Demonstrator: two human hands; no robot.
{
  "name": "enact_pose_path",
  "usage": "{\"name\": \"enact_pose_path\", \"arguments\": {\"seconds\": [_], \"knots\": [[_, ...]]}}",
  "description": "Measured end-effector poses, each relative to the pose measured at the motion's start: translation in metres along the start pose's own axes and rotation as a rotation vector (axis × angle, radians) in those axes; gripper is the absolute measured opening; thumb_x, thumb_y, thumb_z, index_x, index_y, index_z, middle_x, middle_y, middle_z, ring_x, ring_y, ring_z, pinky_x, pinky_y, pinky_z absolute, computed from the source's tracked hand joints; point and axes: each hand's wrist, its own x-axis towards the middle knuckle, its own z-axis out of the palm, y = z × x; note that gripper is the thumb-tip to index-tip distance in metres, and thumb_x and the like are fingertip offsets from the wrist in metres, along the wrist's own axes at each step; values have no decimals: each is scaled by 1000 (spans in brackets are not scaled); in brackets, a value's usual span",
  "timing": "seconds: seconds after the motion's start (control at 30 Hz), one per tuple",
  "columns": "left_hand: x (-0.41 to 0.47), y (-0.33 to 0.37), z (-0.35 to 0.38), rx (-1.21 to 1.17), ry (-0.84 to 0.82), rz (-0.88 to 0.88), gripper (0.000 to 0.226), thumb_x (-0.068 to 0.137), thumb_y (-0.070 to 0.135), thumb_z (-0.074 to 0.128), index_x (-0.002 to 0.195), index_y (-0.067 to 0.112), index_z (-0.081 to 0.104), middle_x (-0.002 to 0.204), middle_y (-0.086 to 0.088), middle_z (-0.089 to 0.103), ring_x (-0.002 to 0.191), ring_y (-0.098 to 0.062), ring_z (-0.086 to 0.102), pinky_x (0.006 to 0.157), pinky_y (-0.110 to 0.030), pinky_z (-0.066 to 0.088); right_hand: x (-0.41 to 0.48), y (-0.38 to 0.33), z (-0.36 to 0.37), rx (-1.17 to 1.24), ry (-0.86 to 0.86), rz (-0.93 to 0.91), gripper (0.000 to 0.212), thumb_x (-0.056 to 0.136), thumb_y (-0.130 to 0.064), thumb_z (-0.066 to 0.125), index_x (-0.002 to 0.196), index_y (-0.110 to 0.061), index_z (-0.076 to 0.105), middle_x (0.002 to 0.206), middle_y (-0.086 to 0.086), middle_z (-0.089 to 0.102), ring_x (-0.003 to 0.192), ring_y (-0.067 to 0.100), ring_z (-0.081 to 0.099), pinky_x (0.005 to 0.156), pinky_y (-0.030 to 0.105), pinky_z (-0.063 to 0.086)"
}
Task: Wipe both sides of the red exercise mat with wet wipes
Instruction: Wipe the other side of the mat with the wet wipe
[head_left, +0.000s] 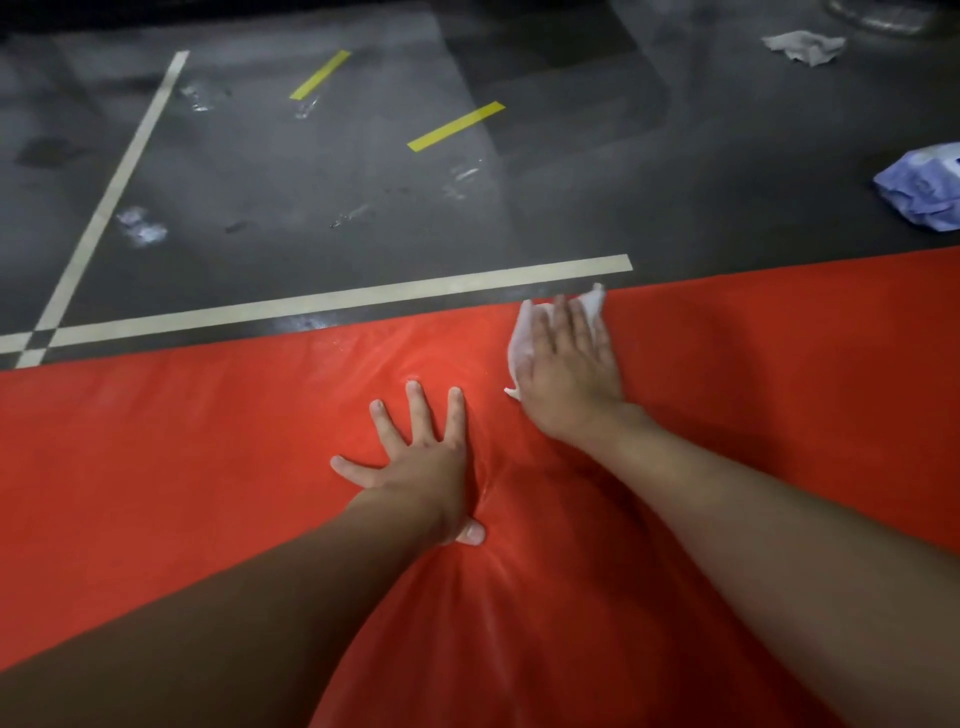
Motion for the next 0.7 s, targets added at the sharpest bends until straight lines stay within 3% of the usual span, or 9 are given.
{"name": "enact_pose_path", "arguments": {"seconds": [0.07, 0.2, 0.23, 0.37, 0.43, 0.5, 0.53, 0.6, 0.7], "knots": [[1, -2, 0, -2, 4, 4, 148, 62, 41, 89, 142, 42, -36, 145, -1, -52, 137, -43, -37, 97, -85, 6, 9, 14, -3, -57, -55, -153, 66, 99, -46, 15, 158, -15, 10, 166, 13, 4, 153, 25, -1, 122, 44, -1], [1, -2, 1, 0, -12, 5, 149, 63, 41, 89, 141, 41, -37, 144, -2, -53, 136, -44, -39, 96, -85, 5, 35, 38, -13, 13, -45, 204, 65, 101, -42, 26, 157, -12, 15, 165, 14, 6, 153, 26, -1, 122, 46, -2], [1, -1, 0, 1, -11, 5, 149, 63, 41, 89, 142, 40, -37, 144, -2, -53, 136, -44, -39, 96, -85, 5, 34, 23, -11, 4, -23, 201, 65, 101, -40, 27, 157, -10, 16, 165, 17, 7, 153, 28, 0, 122, 46, -3], [-1, -2, -2, -10, -2, 16, 148, 62, 42, 89, 144, 39, -35, 146, -2, -50, 138, -43, -37, 97, -84, 8, 19, -10, 2, -21, -72, -228, 64, 101, -44, 18, 158, -15, 11, 165, 14, 4, 153, 27, -1, 121, 44, -6], [-1, -4, -2, -12, -4, 30, 149, 61, 42, 90, 144, 39, -33, 148, 0, -49, 138, -42, -36, 98, -84, 8, 32, 10, -4, -44, -134, -184, 70, 98, -52, 11, 158, -17, 5, 166, 10, -2, 153, 24, -7, 121, 44, -6], [0, -7, -1, -25, 0, 41, 150, 60, 42, 90, 145, 40, -32, 149, 2, -47, 139, -40, -36, 98, -84, 8, 36, 12, -8, -60, -136, 26, 76, 98, -55, 19, 158, -12, 4, 165, 15, -3, 152, 28, -8, 122, 48, -5], [-1, -8, -1, -25, 5, 53, 150, 59, 44, 90, 145, 40, -32, 150, 2, -46, 140, -40, -35, 98, -84, 8, 32, 1, -6, -77, -105, 36, 76, 98, -53, 24, 157, -9, 5, 164, 20, 0, 152, 32, -5, 122, 50, -5], [-1, -12, -4, -21, 18, 94, 150, 57, 49, 90, 147, 37, -29, 153, 4, -41, 142, -37, -32, 100, -83, 10, 17, -30, 2, -47, -35, -117, 70, 98, -48, 24, 157, -14, 10, 163, 23, 7, 151, 35, 2, 121, 50, -4], [-2, -41, -20, 51, 16, 151, 150, 58, 53, 88, 148, 32, -30, 158, 9, -31, 147, -30, -23, 103, -79, 13, 7, -43, 5, 38, -70, -203, 62, 102, -43, 21, 158, -22, 9, 166, 12, -1, 153, 25, -5, 120, 43, -9]]}}
